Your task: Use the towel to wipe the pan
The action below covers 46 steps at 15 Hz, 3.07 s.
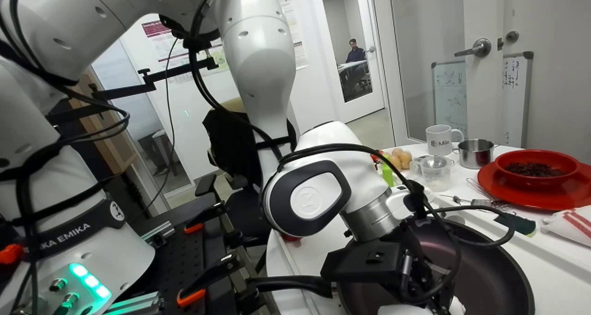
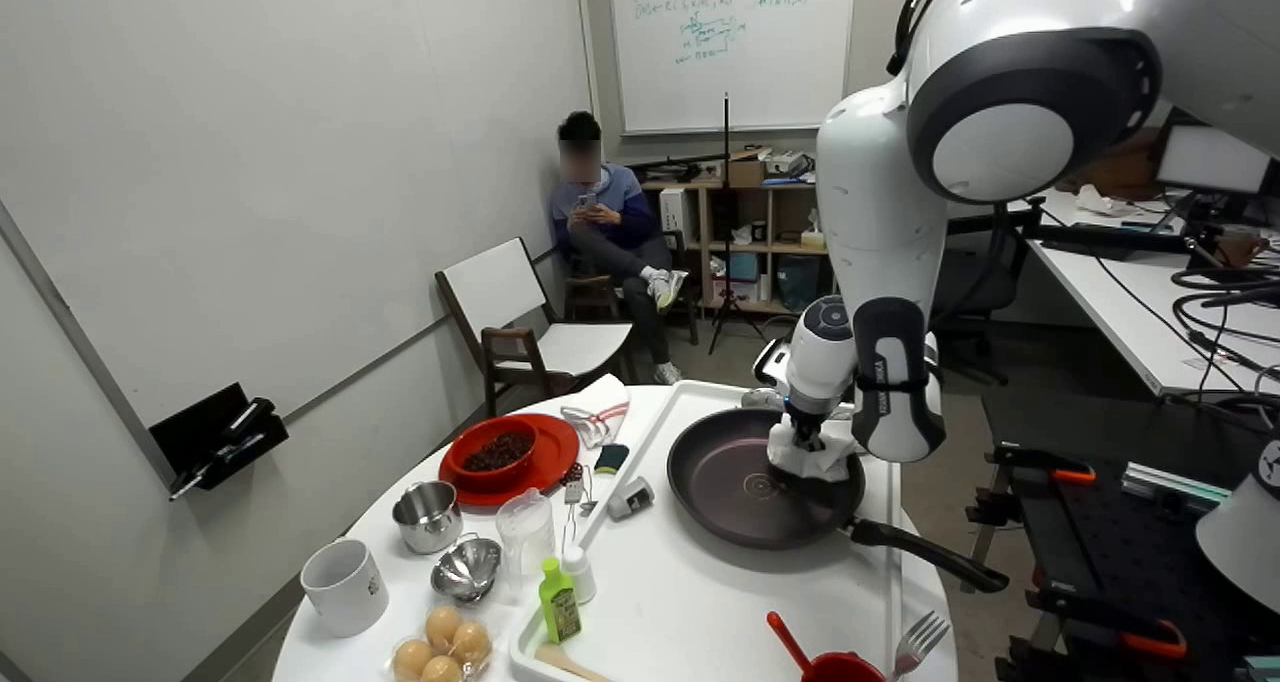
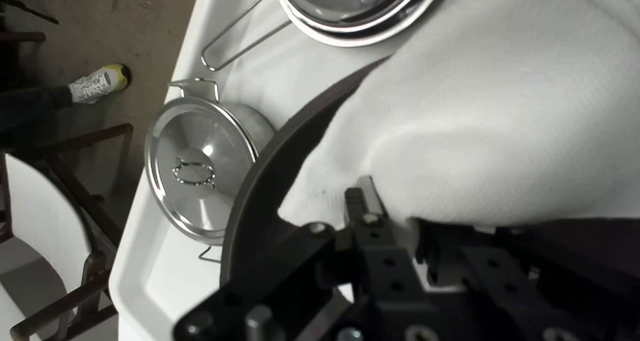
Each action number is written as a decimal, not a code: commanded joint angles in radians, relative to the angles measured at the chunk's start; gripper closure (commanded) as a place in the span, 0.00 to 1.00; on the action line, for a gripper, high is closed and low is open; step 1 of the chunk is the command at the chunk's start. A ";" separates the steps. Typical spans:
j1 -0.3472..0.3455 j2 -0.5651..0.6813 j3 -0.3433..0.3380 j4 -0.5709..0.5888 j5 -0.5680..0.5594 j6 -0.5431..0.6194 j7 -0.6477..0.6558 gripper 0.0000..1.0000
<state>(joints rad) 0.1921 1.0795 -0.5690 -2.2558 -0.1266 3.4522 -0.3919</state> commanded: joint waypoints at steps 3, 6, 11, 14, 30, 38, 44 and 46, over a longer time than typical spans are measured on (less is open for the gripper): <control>0.012 0.005 0.013 0.004 -0.003 0.002 0.004 0.92; 0.033 0.001 0.023 -0.008 -0.006 0.003 0.000 0.92; 0.096 -0.010 0.025 -0.030 -0.009 0.003 -0.013 0.92; 0.138 -0.013 0.025 -0.049 -0.014 0.003 -0.020 0.92; 0.333 0.035 0.027 0.007 0.038 0.003 -0.008 0.92; 0.313 0.136 -0.028 0.190 0.133 0.011 0.068 0.92; 0.322 0.136 -0.044 0.161 0.162 0.006 0.113 0.92; 0.324 0.073 -0.034 0.128 0.140 -0.001 0.107 0.92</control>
<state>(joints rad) 0.4986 1.2267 -0.6042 -2.0775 0.0224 3.4527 -0.2918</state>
